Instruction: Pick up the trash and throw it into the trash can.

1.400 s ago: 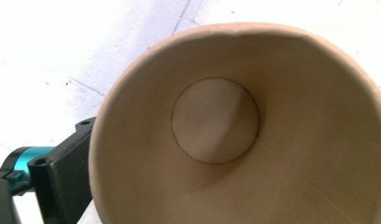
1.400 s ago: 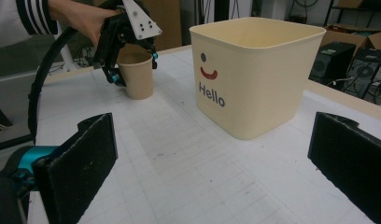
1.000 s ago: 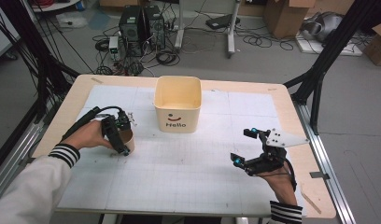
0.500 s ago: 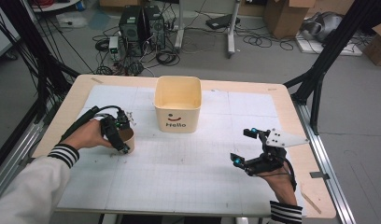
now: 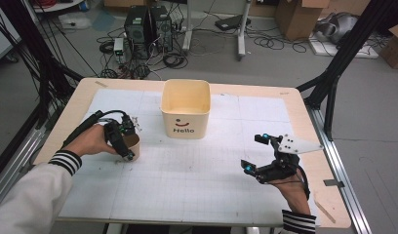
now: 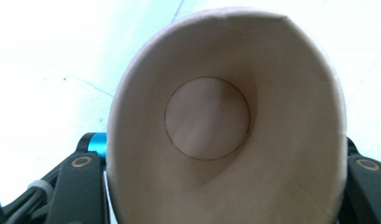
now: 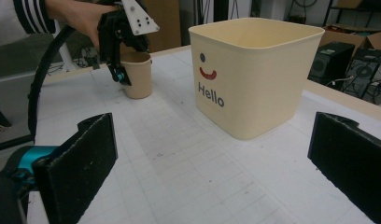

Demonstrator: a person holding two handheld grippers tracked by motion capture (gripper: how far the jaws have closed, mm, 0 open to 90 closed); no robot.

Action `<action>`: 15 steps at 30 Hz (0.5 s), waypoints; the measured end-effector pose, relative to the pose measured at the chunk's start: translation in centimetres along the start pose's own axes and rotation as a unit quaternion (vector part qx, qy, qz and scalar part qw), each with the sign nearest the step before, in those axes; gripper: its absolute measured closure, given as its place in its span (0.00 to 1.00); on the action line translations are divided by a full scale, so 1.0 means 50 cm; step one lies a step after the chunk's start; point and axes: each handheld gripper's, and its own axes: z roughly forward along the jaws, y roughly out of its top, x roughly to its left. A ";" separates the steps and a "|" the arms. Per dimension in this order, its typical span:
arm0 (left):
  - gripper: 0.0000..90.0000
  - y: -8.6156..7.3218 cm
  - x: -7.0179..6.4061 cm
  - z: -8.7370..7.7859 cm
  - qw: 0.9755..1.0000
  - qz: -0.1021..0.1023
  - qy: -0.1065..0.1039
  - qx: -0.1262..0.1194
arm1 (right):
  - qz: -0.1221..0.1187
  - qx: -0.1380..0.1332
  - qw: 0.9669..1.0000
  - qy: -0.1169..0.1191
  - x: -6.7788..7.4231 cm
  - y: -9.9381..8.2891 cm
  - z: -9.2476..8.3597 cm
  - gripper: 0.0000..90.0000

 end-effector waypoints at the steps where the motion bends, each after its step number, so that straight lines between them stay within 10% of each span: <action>1: 0.39 0.001 0.000 -0.004 1.000 0.002 0.000 0.000 | 0.002 0.002 1.000 0.002 0.001 0.000 0.000 0.00; 15: 0.39 0.018 -0.005 -0.075 1.000 0.010 0.010 -0.013 | 0.001 -0.001 1.000 0.002 0.000 0.000 -0.001 0.00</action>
